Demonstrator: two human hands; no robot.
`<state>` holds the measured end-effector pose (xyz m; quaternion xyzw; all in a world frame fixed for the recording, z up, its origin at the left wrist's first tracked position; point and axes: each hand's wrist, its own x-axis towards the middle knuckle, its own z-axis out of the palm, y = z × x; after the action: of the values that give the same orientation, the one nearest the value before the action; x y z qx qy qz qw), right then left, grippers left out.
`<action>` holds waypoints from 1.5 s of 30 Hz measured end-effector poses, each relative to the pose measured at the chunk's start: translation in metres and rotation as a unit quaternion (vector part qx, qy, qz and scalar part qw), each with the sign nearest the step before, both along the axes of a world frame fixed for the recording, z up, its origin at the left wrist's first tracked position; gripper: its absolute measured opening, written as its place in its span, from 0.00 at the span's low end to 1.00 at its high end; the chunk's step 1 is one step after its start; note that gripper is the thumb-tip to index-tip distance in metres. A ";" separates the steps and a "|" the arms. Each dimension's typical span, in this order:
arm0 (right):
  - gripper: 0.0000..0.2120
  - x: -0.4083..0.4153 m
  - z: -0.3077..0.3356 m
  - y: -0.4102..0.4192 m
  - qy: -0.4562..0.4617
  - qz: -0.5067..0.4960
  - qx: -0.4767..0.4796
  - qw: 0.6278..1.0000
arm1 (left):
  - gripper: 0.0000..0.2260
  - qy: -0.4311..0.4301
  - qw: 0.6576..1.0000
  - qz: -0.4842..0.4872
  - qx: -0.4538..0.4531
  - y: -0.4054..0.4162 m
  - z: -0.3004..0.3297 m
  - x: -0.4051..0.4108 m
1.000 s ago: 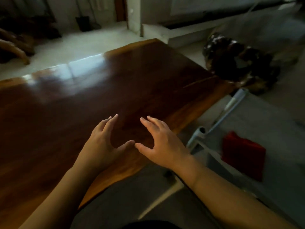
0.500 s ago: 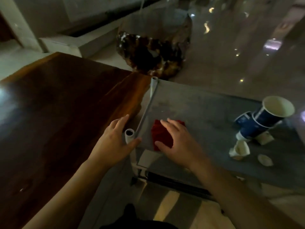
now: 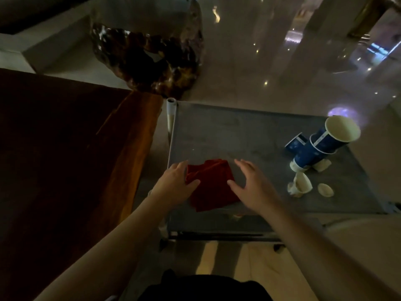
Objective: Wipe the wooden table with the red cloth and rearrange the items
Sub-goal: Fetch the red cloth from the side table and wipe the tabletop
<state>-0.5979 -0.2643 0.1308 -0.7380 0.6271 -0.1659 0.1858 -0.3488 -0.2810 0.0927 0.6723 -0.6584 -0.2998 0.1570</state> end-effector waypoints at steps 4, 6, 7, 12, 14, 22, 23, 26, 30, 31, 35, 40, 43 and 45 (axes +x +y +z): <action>0.32 0.004 -0.010 -0.013 0.016 -0.003 0.024 1.000 | 0.33 0.013 1.000 -0.009 0.023 -0.016 -0.017 -0.002; 0.32 0.006 -0.017 -0.024 0.021 -0.003 0.037 0.999 | 0.31 0.013 0.999 -0.010 0.035 -0.023 -0.023 -0.004; 0.32 0.008 -0.020 -0.029 0.021 -0.004 0.043 0.999 | 0.30 0.010 0.999 -0.011 0.041 -0.026 -0.025 -0.005; 0.32 0.010 -0.039 -0.059 -0.001 0.003 0.086 0.996 | 0.23 -0.004 0.998 0.023 0.064 -0.036 -0.031 -0.015; 0.32 0.007 -0.046 -0.070 -0.003 0.005 0.100 0.995 | 0.24 -0.016 0.997 0.039 0.070 -0.038 -0.034 -0.022; 0.27 -0.001 -0.076 -0.098 -0.050 -0.031 0.152 0.987 | 0.28 -0.010 0.987 0.121 0.106 -0.047 -0.037 -0.045; 0.26 -0.001 -0.079 -0.100 -0.057 -0.035 0.156 0.986 | 0.27 -0.005 0.986 0.127 0.111 -0.048 -0.036 -0.048; 0.26 -0.003 -0.087 -0.106 -0.100 -0.061 0.180 0.977 | 0.27 0.002 0.981 0.148 0.122 -0.050 -0.035 -0.055; 0.30 -0.006 -0.094 -0.121 -0.132 -0.085 0.212 0.964 | 0.21 0.008 0.976 0.172 0.131 -0.050 -0.032 -0.060; 0.30 -0.006 -0.096 -0.125 -0.135 -0.089 0.224 0.961 | 0.19 0.011 0.975 0.174 0.135 -0.051 -0.032 -0.061; 0.14 -0.004 -0.096 -0.137 -0.137 -0.068 0.269 0.951 | 0.07 0.034 0.970 0.176 0.165 -0.049 -0.025 -0.061; 0.04 -0.005 -0.077 -0.137 -0.217 -0.015 0.265 0.939 | 0.03 0.095 0.964 0.204 0.143 -0.036 -0.011 -0.061; 0.07 0.000 -0.052 -0.130 -0.259 0.033 0.256 0.931 | 0.04 0.143 0.954 0.230 0.127 -0.019 0.004 -0.059; 0.09 0.010 -0.034 -0.123 -0.271 0.098 0.248 0.925 | 0.06 0.172 0.940 0.275 0.102 0.002 0.015 -0.052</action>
<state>-0.5882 -0.3873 0.0972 -0.6529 0.4988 -0.1800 0.5408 -0.4011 -0.2787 0.1074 0.7777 -0.3767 -0.4217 0.2748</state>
